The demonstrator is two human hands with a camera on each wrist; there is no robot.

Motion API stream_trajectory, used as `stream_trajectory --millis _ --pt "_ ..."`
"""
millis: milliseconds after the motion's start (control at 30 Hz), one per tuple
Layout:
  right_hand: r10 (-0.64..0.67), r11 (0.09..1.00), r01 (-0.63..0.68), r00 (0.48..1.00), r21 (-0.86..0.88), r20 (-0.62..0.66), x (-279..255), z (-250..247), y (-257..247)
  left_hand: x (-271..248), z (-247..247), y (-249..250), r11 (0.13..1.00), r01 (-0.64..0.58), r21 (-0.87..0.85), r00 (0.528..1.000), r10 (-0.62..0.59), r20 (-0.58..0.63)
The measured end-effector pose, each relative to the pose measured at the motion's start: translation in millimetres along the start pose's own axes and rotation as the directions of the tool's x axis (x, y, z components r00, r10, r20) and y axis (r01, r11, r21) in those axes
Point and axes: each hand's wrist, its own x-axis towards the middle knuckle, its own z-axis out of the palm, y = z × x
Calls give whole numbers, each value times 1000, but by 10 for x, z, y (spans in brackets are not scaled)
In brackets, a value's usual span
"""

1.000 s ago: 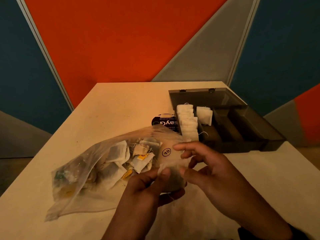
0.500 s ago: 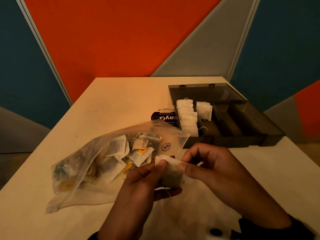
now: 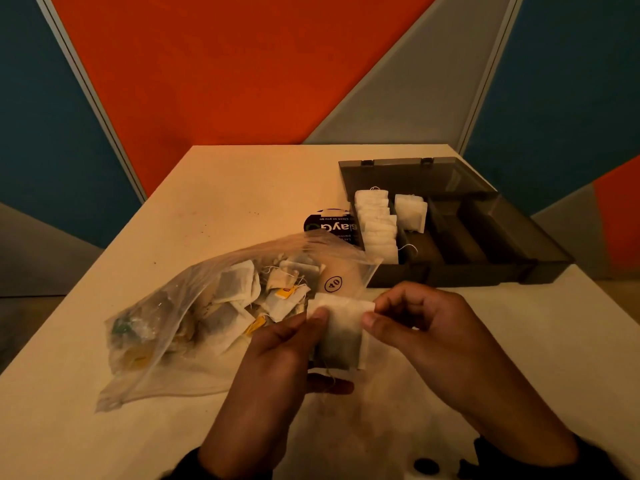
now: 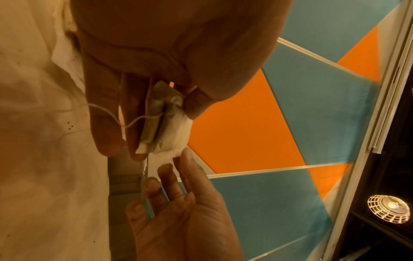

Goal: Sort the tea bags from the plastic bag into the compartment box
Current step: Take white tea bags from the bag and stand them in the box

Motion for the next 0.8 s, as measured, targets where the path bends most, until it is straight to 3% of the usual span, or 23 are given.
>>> stream_trajectory --millis 167,367,533,633,800 --pt "6 1000 -6 999 21 -34 -10 20 -11 0 -29 -16 999 21 -26 999 -22 -35" --pt "130 974 -109 987 197 -98 27 -129 -1 20 -65 -20 999 4 -36 991 -9 -135" --pt "178 951 -165 984 261 -27 34 -76 22 46 -75 -49 998 1 -62 982 -12 -186" --pt "179 930 -169 984 326 -2 45 -70 14 31 -96 -32 986 55 -157 990 -74 -119" --pt "159 912 -153 987 380 16 59 -21 5 -5 -71 -4 980 34 -194 999 -38 -14"
